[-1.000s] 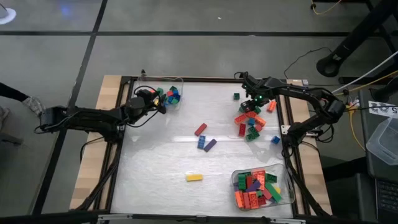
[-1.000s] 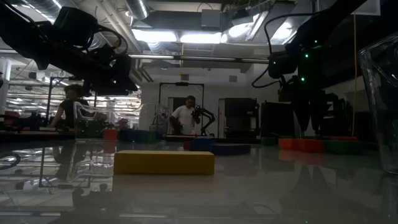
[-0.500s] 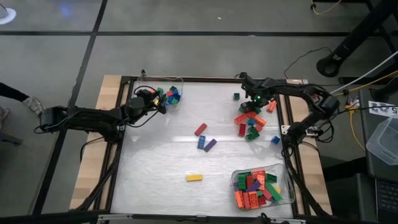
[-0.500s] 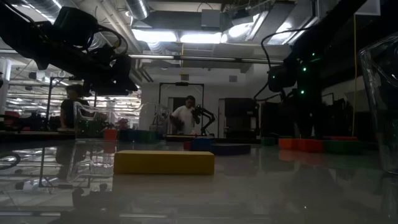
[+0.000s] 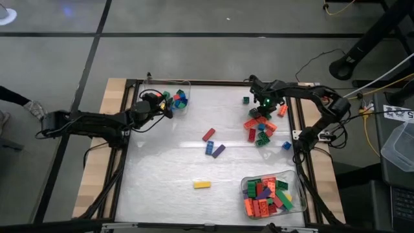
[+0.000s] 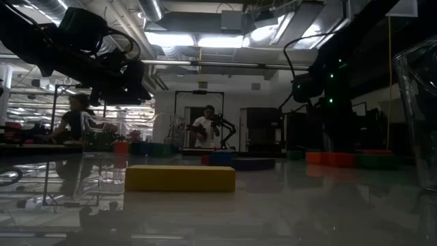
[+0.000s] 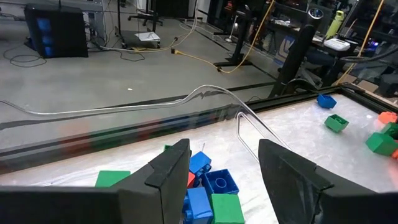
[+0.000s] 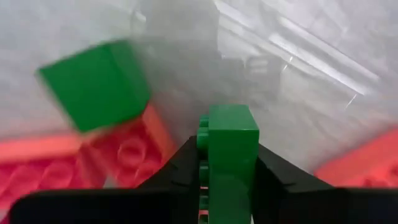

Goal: Sort blocks by size
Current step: Put the rectangular green game piece into the bottom transparent bin

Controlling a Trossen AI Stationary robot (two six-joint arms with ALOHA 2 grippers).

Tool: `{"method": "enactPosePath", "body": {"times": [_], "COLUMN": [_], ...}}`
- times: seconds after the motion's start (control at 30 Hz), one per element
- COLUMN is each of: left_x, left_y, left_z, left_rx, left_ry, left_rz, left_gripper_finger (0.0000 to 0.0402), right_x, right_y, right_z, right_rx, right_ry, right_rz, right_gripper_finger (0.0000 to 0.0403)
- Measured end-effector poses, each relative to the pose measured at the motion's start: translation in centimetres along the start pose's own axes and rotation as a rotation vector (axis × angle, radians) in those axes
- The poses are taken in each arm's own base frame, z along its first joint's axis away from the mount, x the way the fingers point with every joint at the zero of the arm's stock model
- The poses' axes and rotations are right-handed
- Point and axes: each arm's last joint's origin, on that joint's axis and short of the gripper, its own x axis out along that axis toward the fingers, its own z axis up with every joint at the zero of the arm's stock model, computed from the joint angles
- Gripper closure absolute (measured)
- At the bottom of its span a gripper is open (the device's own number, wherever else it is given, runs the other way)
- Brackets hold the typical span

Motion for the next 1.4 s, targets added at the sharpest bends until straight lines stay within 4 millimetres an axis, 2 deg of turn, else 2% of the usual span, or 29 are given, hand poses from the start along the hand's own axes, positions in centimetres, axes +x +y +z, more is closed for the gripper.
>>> {"method": "enactPosePath", "body": {"times": [0.17,0.3,0.47,0.6,0.73,0.87,0.97,1.17,1.4], "left_x": [0.0,0.0,0.0,0.0,0.0,0.0,-0.1,-0.1,-0.1], "left_y": [0.0,0.0,0.0,0.0,0.1,0.3,0.4,0.4,0.4], "left_z": [0.0,0.0,0.0,0.0,-0.2,-0.7,-1.0,-1.1,-1.1], "left_rx": [0.0,0.0,0.0,0.001,0.013,0.045,0.065,0.07,0.038], "left_ry": [0.0,0.0,0.001,0.002,0.018,0.063,0.091,0.099,0.099], "left_rz": [0.0,0.0,0.0,0.001,0.007,0.024,0.034,0.037,0.038], "left_gripper_finger": [0.0224,0.0224,0.0224,0.0224,0.0224,0.0224,0.0224,0.0224,0.0224], "right_x": [-2.7,-4.9,-6.8,-7.9,-8.5,-8.7,-8.8,-8.8,-8.7], "right_y": [0.1,1.0,4.1,7.7,11.6,15.1,16.9,19.2,20.3], "right_z": [-0.2,-0.6,-1.8,-3.7,-7.0,-11.7,-15.5,-21.7,-27.0], "right_rx": [-0.011,-0.013,-0.094,-0.224,-0.353,-0.461,-0.547,-0.593,-0.626], "right_ry": [0.125,0.251,0.36,0.422,0.491,0.555,0.591,0.572,0.436], "right_rz": [0.036,0.191,0.373,0.472,0.484,0.413,0.354,0.273,0.23], "right_gripper_finger": [0.0315,0.0315,0.0315,0.0314,0.0313,0.0313,0.0312,0.0312,0.0311]}}
